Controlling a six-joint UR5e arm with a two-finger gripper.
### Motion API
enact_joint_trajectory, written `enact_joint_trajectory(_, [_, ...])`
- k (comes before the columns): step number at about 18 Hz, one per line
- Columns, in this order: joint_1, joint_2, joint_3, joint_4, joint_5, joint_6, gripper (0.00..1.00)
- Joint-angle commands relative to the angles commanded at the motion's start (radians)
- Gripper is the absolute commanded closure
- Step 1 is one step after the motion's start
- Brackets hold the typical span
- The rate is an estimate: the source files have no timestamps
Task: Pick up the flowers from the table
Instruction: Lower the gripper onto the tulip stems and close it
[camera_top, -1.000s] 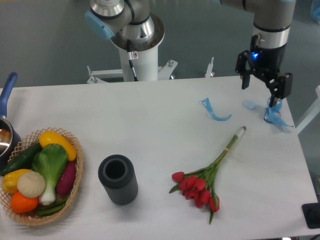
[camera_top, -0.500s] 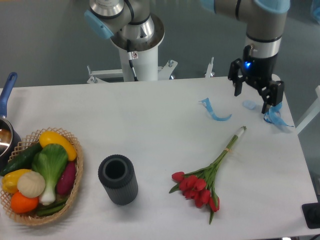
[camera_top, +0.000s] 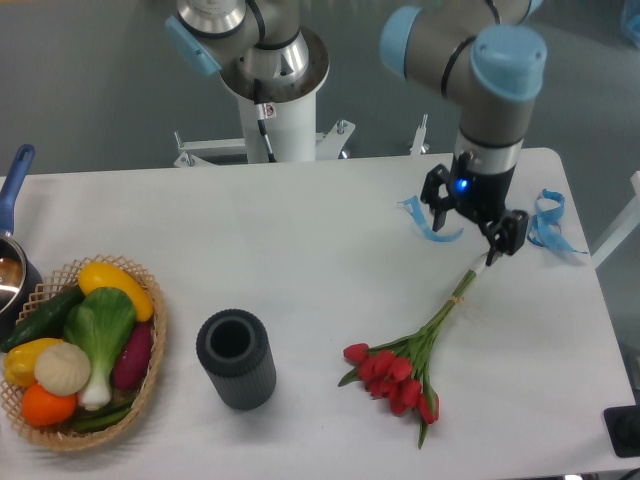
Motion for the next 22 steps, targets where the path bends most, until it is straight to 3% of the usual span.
enact_joint_trajectory(7, [-0.017,-0.111,0.008,0.037,-0.011,-0.037,0.00])
enact_joint_trajectory(11, [-0.015,-0.138,0.014,0.040,-0.017,-0.037,0.00])
enact_joint_trajectory(15, [-0.019,-0.177,-0.020,0.170,-0.011,-0.057,0.00])
enact_joint_trajectory(22, [-0.018,-0.210,-0.015,0.181,-0.008,-0.074,0.00])
